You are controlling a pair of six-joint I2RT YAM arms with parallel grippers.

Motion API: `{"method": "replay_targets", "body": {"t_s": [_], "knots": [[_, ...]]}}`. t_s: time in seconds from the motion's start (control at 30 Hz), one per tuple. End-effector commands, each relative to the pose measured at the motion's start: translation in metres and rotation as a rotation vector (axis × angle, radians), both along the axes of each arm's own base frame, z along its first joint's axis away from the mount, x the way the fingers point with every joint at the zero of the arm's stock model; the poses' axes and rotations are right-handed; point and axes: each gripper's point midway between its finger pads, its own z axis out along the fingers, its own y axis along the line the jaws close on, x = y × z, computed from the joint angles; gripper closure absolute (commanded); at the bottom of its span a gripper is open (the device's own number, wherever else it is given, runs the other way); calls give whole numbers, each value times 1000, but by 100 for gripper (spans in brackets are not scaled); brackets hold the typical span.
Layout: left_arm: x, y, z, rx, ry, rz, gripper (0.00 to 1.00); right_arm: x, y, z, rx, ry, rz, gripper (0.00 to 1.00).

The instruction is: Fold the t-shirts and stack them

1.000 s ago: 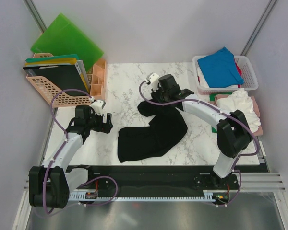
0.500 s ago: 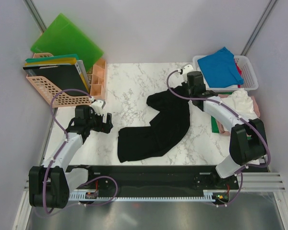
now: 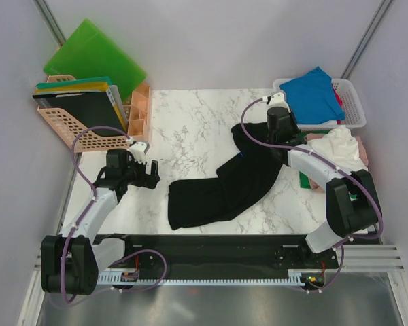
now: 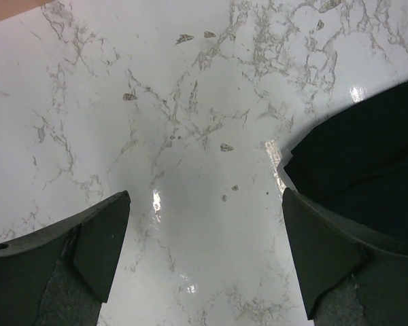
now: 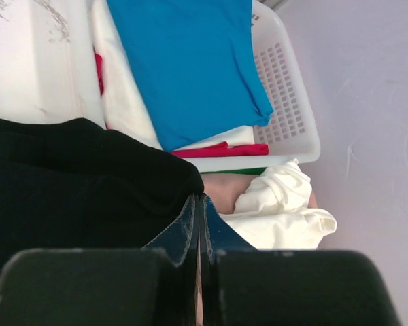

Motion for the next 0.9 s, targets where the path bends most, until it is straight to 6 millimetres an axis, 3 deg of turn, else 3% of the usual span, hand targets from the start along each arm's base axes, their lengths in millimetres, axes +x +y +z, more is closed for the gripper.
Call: {"method": "replay_targets", "body": {"t_s": [0.0,0.1,0.2,0.3,0.33,0.43,0.57,0.6,0.67,0.7,0.77,0.87], "knots": [[12,2,17,32,-62,-15,0,-7,-21,29,16,-106,-95,100],[11,2,16,29,-59,-17,0,-12,-48,44,27,-141,-146,100],[11,2,15,27,-56,-19,0,-17,-51,47,40,-136,-123,100],[12,0,15,25,-53,-25,0,-12,-15,31,159,-41,87,100],[12,1,14,27,-49,-25,0,-9,16,21,230,21,257,100],[12,0,13,26,-46,-28,0,-11,50,31,300,58,375,100],[11,-1,14,24,-48,-34,0,-2,67,97,293,-42,414,100],[11,-1,13,24,-47,-34,0,0,76,128,312,-66,453,100],[12,0,14,26,-49,-34,0,0,93,155,346,-85,498,100],[12,0,14,26,-48,-30,0,-1,99,179,367,-119,518,100],[12,1,15,28,-54,-28,0,-8,117,203,366,-147,574,100],[12,0,13,26,-43,-28,0,-30,141,268,347,-270,659,100]]}}
